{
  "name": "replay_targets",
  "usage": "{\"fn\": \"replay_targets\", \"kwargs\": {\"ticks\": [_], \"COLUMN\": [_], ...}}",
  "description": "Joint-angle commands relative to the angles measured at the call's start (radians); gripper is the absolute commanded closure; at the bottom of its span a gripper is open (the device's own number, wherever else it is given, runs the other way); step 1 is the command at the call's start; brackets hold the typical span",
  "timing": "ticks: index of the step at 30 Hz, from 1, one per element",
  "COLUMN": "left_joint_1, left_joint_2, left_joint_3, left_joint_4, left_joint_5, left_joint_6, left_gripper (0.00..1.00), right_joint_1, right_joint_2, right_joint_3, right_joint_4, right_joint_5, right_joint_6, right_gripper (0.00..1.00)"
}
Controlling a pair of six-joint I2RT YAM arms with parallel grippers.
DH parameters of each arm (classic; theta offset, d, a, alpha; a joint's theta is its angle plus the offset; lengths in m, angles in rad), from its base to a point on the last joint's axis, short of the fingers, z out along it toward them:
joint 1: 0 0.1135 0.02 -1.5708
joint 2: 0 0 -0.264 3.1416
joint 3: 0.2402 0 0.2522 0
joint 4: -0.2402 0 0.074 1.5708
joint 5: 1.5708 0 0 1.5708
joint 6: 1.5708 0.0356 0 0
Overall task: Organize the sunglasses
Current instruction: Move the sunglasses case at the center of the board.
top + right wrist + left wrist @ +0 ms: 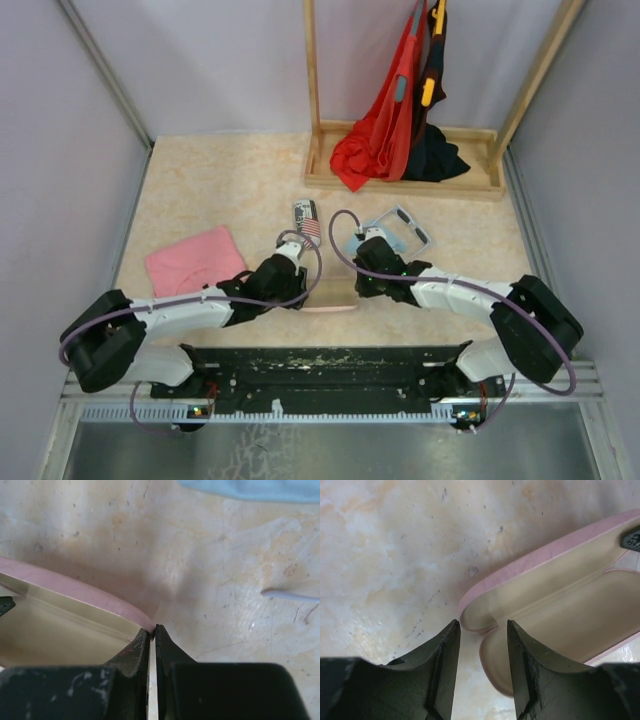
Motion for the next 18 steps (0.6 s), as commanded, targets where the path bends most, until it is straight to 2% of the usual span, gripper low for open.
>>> {"fn": "replay_targets", "kwargs": {"ticks": [1,9,18], "left_joint_1": [0.045,0.167,0.194], "left_joint_2": [0.044,0.093,-0.061], "left_joint_3": [0.066,0.15,0.106], "left_joint_4": [0.054,0.053,0.031], "left_joint_5": [-0.037,-0.062,-0.166], "left_joint_6": [0.023,0.065,0.019], "left_gripper": [0.51,0.47,0.43], "right_joint_1": [-0.008,-0.058,-0.12], "right_joint_2": [0.047,0.212,0.406], "right_joint_3": [0.095,0.242,0.391], "right_joint_4": [0.092,0.147,0.164], "right_joint_5": [0.061,0.07,0.073], "right_joint_6": [-0.025,-0.127,-0.204], "right_gripper": [1.0,1.0,1.0]}}
